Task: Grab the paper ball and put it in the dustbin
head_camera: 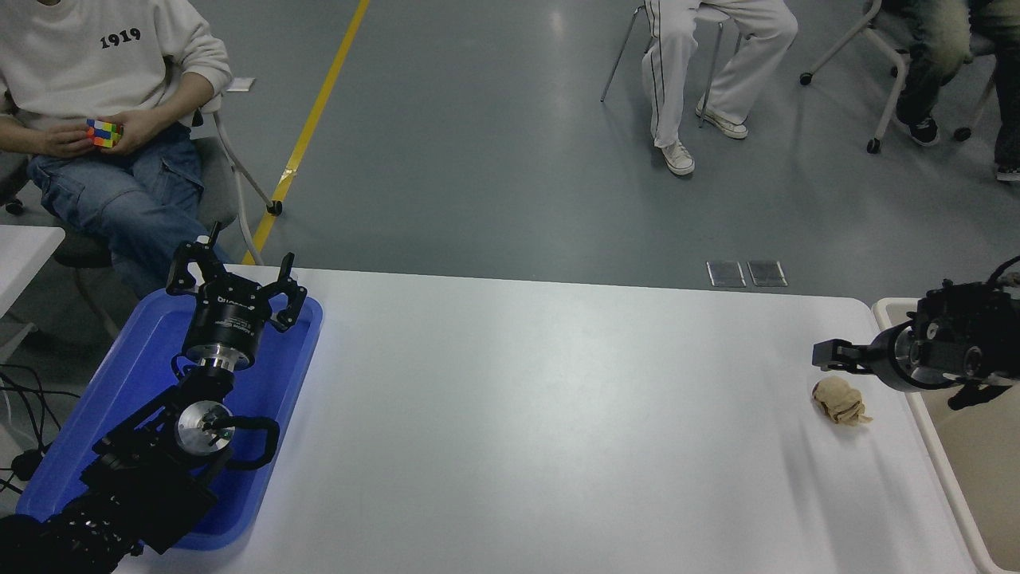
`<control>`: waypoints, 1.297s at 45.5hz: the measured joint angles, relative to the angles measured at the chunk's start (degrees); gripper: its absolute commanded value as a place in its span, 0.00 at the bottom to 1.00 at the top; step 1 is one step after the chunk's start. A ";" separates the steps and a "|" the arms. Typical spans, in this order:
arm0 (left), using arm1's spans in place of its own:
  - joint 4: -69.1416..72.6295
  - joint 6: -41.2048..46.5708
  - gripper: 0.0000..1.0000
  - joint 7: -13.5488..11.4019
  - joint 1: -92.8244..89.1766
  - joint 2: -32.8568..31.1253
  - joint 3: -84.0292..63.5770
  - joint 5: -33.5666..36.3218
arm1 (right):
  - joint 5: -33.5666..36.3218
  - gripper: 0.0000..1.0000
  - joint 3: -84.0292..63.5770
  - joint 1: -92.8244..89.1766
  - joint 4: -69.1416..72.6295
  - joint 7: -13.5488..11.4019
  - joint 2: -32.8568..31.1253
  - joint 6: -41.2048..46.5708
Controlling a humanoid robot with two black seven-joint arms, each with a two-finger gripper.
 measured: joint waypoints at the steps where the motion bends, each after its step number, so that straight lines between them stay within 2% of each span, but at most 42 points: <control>1: 0.00 0.00 1.00 0.00 0.00 0.00 0.00 0.00 | 0.02 1.00 0.00 -0.36 -0.36 0.00 0.17 -0.22; 46: -0.01 0.00 1.00 0.00 0.00 0.01 0.00 -0.01 | 0.30 0.98 6.09 -13.57 -12.04 -0.03 4.68 -5.98; 59: -0.01 0.00 1.00 0.00 0.00 0.00 0.00 -0.01 | 0.27 0.75 6.76 -15.59 -14.13 -0.07 5.45 -7.40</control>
